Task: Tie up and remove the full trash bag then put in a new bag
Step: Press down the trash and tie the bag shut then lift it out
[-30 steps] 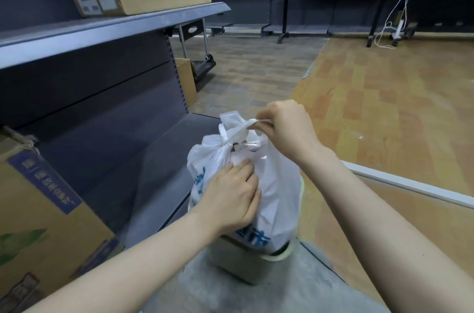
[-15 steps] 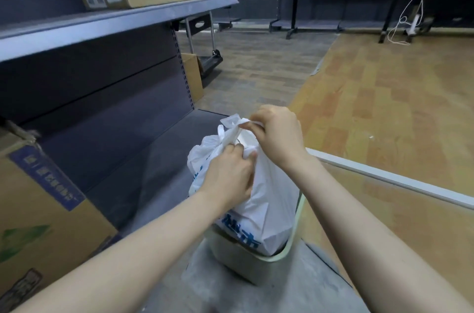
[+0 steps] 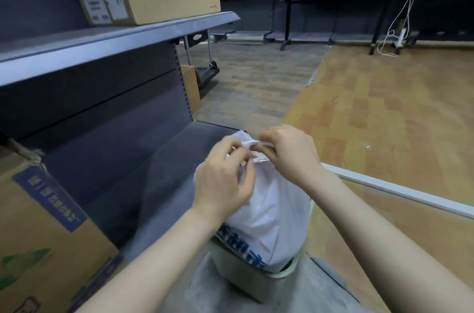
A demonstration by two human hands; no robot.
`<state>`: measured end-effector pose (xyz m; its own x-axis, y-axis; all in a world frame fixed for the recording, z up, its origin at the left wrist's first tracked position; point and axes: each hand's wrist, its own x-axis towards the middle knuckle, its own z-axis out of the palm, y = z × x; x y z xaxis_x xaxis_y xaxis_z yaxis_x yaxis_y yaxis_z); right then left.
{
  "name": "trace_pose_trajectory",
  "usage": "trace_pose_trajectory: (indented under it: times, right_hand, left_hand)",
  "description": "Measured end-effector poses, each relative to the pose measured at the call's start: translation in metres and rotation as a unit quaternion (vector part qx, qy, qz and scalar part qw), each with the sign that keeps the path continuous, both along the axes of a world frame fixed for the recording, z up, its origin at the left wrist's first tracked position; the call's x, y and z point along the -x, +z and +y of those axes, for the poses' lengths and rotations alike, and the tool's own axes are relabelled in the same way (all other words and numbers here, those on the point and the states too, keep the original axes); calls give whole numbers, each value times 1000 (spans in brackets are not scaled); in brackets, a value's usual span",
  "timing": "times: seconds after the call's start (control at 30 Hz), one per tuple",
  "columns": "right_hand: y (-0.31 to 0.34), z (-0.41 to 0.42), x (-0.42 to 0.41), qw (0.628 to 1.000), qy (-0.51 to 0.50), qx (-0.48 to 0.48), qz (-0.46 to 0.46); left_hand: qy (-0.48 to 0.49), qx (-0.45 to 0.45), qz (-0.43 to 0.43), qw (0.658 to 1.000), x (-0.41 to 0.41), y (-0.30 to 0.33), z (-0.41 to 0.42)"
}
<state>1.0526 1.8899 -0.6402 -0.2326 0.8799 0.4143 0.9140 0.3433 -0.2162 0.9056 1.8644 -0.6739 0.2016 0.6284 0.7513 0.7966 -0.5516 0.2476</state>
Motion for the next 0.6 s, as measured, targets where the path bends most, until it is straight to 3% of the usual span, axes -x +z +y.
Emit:
trace_pose_trajectory:
  times: [0.07, 0.13, 0.2, 0.23, 0.3, 0.43, 0.53, 0.6]
  right_hand:
    - [1, -5, 1, 1000, 5, 10, 2]
    - [-2, -5, 0, 999, 17, 17, 36]
    - [-5, -4, -6, 993, 44, 29, 104]
    - [-5, -4, -9, 987, 57, 41, 146]
    - [0, -8, -13, 971, 88, 72, 211]
    - [6, -14, -20, 956, 144, 136, 217]
    - [7, -14, -24, 948, 158, 130, 245]
    - [5, -12, -28, 972, 154, 45, 171]
  left_hand:
    - [11, 2, -22, 1000, 6, 7, 13]
    - [-66, 183, -18, 981, 13, 13, 25]
    - [-206, 420, -138, 873, 14, 25, 28]
    - [-234, 463, -158, 840, 14, 27, 34]
    - [-239, 479, -95, 840, 14, 34, 45]
    - [-247, 442, 53, 861, 8, 40, 51]
    - [-255, 434, 22, 864, 5, 44, 49]
    - [-260, 424, -20, 867, 3, 46, 48]
